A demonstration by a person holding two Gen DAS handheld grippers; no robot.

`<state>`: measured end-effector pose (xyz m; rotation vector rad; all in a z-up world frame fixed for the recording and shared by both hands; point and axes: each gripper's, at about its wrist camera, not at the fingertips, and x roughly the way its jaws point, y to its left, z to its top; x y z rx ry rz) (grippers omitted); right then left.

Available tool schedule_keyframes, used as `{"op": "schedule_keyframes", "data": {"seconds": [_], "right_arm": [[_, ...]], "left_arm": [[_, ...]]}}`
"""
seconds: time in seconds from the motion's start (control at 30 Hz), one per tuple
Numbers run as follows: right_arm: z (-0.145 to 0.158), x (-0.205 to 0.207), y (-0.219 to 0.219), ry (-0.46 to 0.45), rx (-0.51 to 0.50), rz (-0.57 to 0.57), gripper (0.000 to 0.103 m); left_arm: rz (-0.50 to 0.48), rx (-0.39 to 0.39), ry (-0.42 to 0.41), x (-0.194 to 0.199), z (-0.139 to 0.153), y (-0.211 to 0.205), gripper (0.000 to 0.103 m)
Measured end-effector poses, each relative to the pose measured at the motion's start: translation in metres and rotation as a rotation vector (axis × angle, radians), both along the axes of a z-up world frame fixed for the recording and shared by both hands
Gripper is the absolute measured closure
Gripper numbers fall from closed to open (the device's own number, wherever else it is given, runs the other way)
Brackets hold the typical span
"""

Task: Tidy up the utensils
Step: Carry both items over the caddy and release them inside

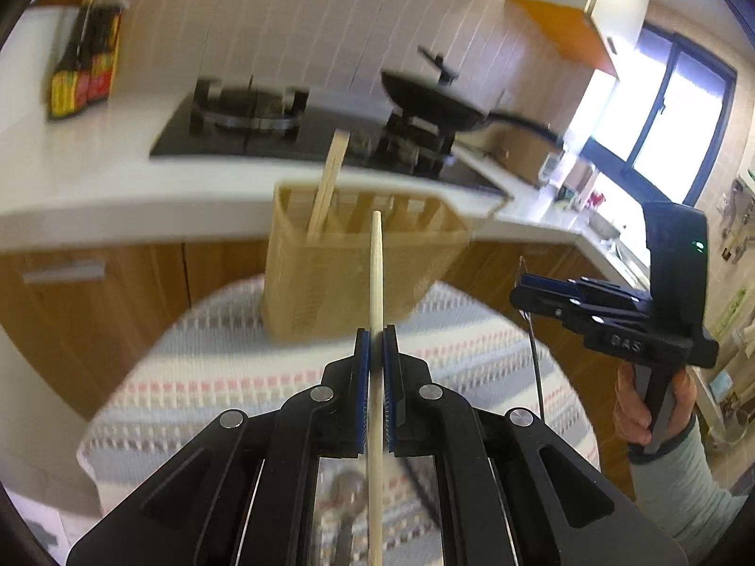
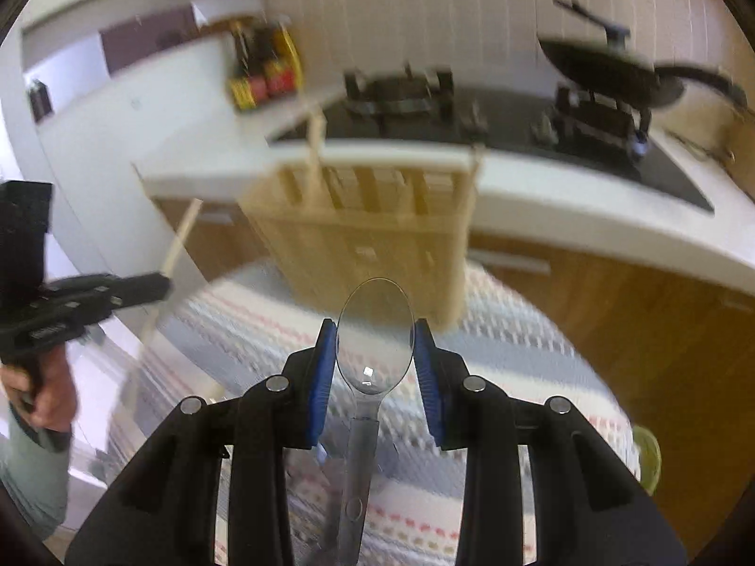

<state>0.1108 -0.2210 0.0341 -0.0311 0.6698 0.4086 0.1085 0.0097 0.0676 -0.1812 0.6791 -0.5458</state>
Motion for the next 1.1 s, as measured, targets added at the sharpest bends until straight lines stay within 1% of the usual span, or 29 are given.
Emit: {"op": "schedule_keyframes", "data": {"seconds": [0.07,0.1,0.2,0.3,0.33,0.37,0.43,0.53,0.67,0.83,0.97,1.1], "right_arm": [[0.019,0.002,0.004,-0.054,0.031,0.0,0.073],[0.036,0.003,0.001,-0.083,0.048,-0.003,0.073],[0.068,0.014,-0.003,-0.181,0.086,-0.04,0.073],[0.088,0.024,-0.004,-0.259,0.116,-0.101,0.073],[0.094,0.03,-0.003,-0.287,0.123,-0.135,0.073],[0.097,0.035,-0.004,-0.316,0.12,-0.162,0.073],[0.101,0.047,-0.001,-0.387,0.091,-0.22,0.073],[0.099,0.063,0.001,-0.43,0.092,-0.267,0.073],[0.087,0.087,0.004,-0.482,0.066,-0.327,0.073],[0.068,0.1,0.015,-0.522,0.003,-0.343,0.073],[0.059,0.099,0.021,-0.551,-0.025,-0.345,0.072],[0.052,0.098,0.023,-0.533,-0.035,-0.338,0.072]], "left_arm": [[0.005,-0.025,-0.045,0.006,0.018,-0.002,0.099],[0.008,-0.035,-0.069,0.009,0.026,-0.003,0.099],[0.024,-0.054,-0.154,0.021,0.053,-0.01,0.099],[0.076,-0.083,-0.249,0.033,0.074,-0.014,0.099],[0.087,-0.098,-0.268,0.036,0.077,-0.013,0.099],[0.109,-0.129,-0.297,0.043,0.082,-0.013,0.099],[0.152,-0.153,-0.335,0.051,0.087,-0.013,0.099],[0.214,-0.127,-0.412,0.062,0.091,-0.021,0.099],[0.255,-0.082,-0.481,0.078,0.085,-0.037,0.1],[0.294,-0.049,-0.514,0.092,0.068,-0.043,0.1],[0.306,-0.039,-0.521,0.099,0.055,-0.042,0.099],[0.322,-0.01,-0.541,0.098,0.048,-0.04,0.098]]}}
